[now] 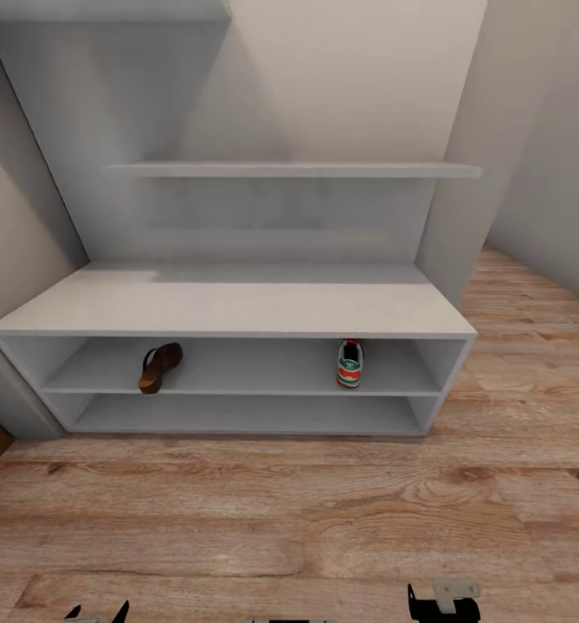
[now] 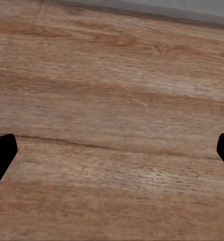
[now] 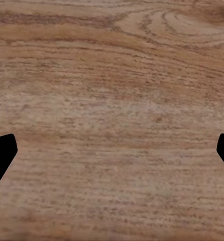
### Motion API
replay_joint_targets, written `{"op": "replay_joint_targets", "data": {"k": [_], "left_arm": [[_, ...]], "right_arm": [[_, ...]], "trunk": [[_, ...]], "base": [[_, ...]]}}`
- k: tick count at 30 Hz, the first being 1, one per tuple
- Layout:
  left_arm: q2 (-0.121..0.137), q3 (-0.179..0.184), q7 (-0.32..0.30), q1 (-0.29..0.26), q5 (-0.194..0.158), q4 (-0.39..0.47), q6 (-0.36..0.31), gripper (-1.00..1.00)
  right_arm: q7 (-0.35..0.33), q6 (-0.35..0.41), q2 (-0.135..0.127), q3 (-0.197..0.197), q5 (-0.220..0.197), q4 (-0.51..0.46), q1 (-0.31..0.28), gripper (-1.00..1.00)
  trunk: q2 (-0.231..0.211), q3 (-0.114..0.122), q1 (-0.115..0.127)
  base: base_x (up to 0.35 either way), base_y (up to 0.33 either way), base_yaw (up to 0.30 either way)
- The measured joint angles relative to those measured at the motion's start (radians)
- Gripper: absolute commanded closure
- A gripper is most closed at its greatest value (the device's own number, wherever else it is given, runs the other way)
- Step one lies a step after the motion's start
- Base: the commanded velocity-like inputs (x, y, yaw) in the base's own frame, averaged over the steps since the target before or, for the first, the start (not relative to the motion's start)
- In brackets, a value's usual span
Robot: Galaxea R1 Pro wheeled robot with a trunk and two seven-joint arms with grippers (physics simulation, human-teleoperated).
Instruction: Pick up the two gym shoes and the two sandals from the corridor floor and place them onto the hallstand (shoe rack) in the corridor, making sure they are on the rack and not on the floor. Arrange them so the two gym shoes are next to each other and the two sandals are next to each other.
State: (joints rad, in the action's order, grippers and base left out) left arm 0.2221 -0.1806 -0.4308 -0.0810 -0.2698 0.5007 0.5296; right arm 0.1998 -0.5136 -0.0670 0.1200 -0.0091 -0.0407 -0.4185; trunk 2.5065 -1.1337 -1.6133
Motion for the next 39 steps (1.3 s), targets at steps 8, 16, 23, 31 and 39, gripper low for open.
{"op": "replay_joint_targets", "data": {"k": [8, 16, 23, 31, 39], "left_arm": [[-0.022, 0.000, 0.017, 0.000, 0.009, -0.001, 0.037, -1.00], [-0.025, 0.001, 0.019, 0.000, 0.008, -0.008, 0.041, -1.00], [-0.026, 0.000, 0.019, 0.000, 0.007, -0.020, 0.043, -1.00], [-0.026, 0.003, 0.019, 0.000, 0.012, -0.021, 0.042, -1.00], [-0.030, 0.009, 0.017, 0.000, 0.013, -0.021, 0.043, -1.00]], "right_arm": [[-0.002, -0.005, 0.002, 0.000, -0.001, 0.003, 0.000, -1.00], [-0.002, -0.005, 0.004, 0.000, -0.001, 0.002, 0.000, -1.00], [-0.003, -0.005, 0.006, 0.000, -0.001, 0.002, 0.000, -1.00], [0.000, -0.004, 0.008, -0.003, -0.003, 0.002, 0.000, -1.00], [0.002, -0.004, 0.010, -0.007, -0.005, 0.001, 0.000, -1.00]], "trunk": [[0.000, 0.000, 0.000], [0.000, 0.000, 0.000], [0.000, 0.000, 0.000], [0.000, 0.000, 0.000], [0.000, 0.000, 0.000]], "base": [[0.000, 0.000, 0.000], [0.000, 0.000, 0.000], [0.000, 0.000, 0.000], [0.000, 0.000, 0.000], [0.000, 0.000, -0.001]]}}
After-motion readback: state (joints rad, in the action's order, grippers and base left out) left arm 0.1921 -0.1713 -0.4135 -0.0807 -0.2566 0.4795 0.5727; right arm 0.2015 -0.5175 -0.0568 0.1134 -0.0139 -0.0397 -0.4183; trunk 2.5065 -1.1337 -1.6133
